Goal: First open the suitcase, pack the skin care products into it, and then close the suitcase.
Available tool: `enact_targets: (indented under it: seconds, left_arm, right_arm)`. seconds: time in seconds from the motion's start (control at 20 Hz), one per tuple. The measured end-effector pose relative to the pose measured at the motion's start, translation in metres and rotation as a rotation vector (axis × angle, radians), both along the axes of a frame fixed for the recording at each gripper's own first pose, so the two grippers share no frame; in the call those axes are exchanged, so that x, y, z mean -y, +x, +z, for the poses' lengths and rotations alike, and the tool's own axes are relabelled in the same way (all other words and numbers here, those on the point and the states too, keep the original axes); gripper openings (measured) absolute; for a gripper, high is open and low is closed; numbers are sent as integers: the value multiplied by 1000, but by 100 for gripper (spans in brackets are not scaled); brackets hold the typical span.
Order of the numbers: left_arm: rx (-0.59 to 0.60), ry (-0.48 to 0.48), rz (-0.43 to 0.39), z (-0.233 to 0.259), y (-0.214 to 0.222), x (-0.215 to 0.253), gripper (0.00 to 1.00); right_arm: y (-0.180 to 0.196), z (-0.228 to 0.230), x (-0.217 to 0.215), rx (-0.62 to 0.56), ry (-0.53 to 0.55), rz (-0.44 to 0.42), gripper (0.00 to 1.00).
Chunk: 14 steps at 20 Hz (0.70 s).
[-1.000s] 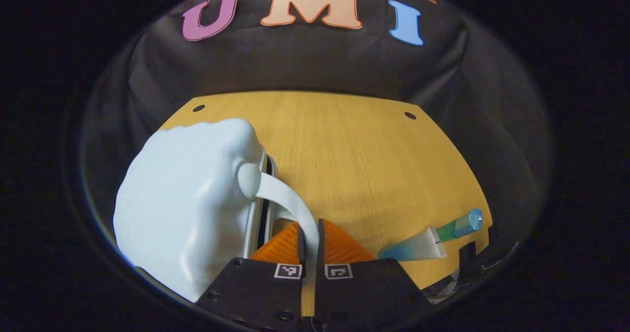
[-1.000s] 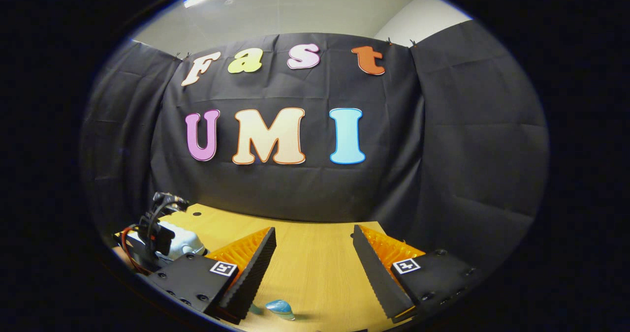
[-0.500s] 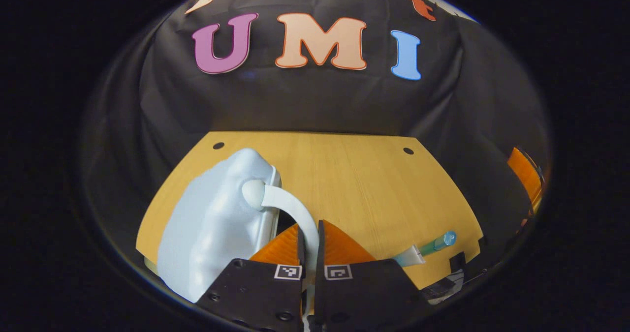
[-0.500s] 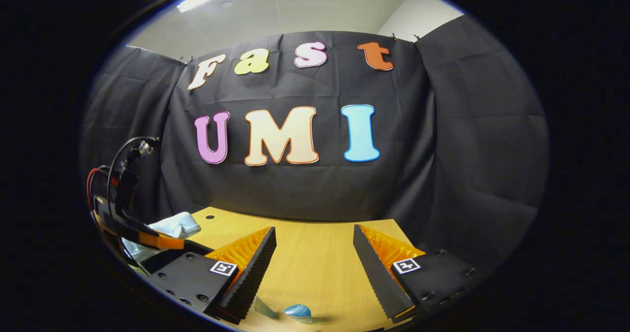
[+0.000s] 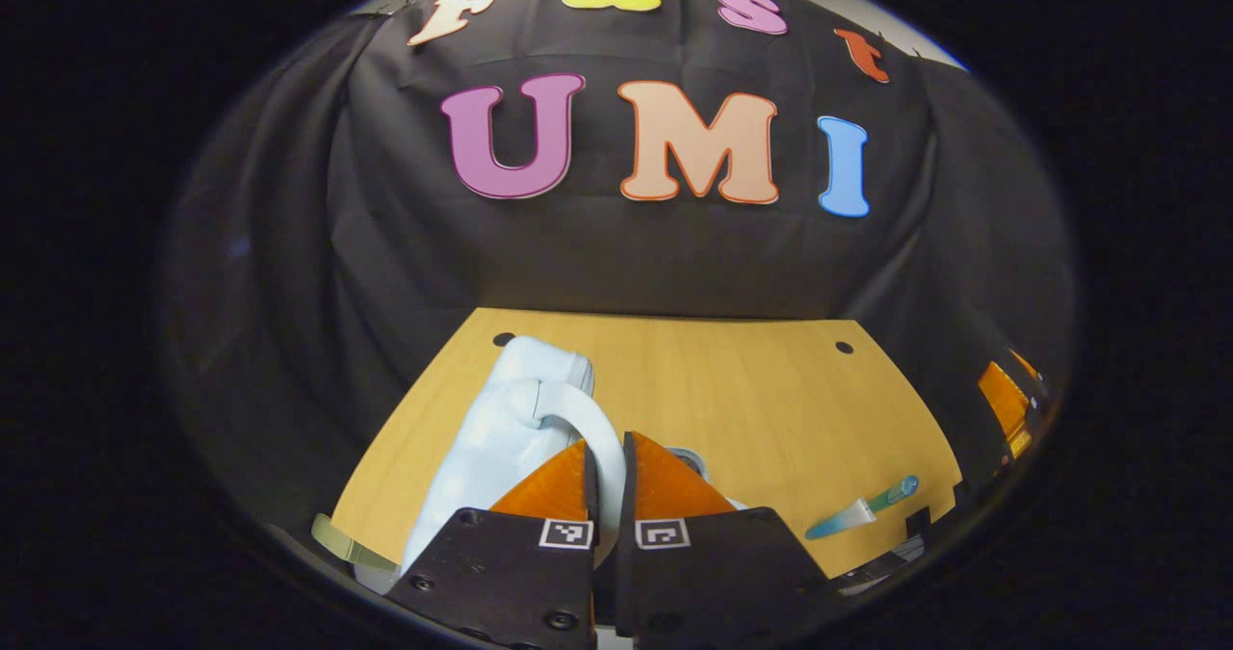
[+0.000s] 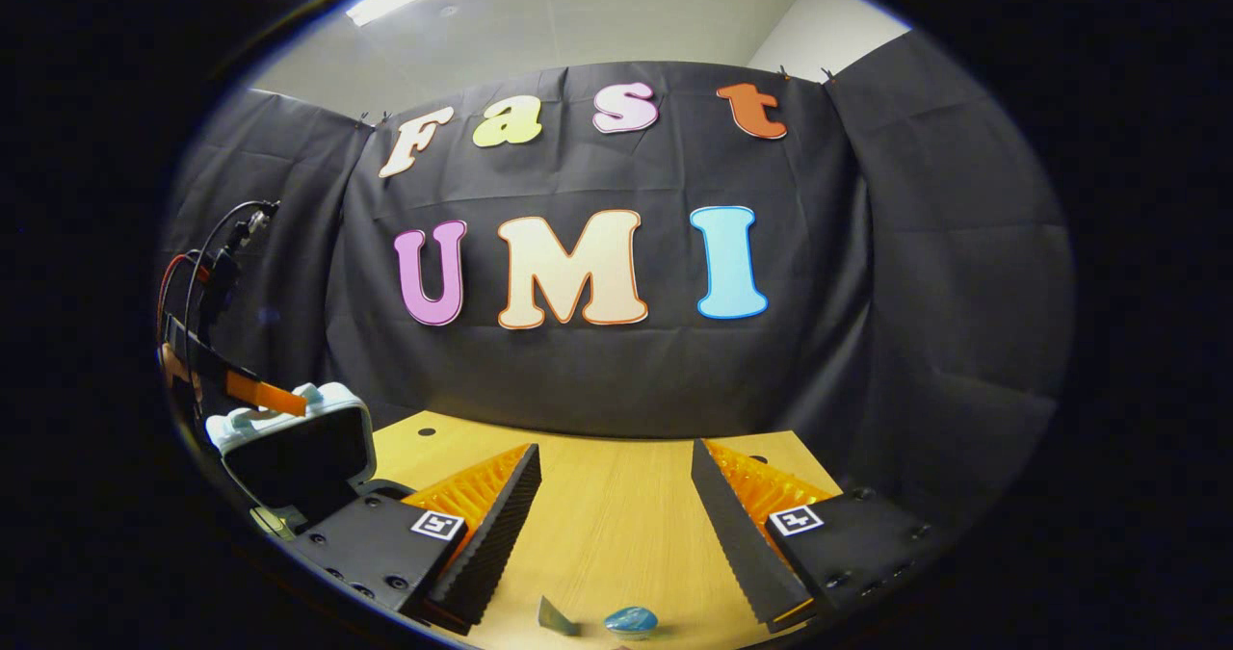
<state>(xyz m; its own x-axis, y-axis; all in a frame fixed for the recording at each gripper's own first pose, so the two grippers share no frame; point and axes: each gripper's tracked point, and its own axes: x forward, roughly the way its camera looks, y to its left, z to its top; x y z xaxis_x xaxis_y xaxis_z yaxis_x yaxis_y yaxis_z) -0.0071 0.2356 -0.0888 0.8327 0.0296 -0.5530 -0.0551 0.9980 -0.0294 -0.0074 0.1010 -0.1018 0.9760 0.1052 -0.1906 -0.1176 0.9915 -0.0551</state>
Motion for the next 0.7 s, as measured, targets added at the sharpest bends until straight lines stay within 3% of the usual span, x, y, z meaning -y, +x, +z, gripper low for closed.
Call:
enact_targets:
  seconds: [0.45,0.7]
  left_arm:
    - [21,85,100,-1,6,-126,0]
    - [-14,79,130,-17,7,-176,0]
  right_arm:
    - [10,-4,-51,21,-10,-12,98]
    - [13,3,-78,51,-17,-10,99]
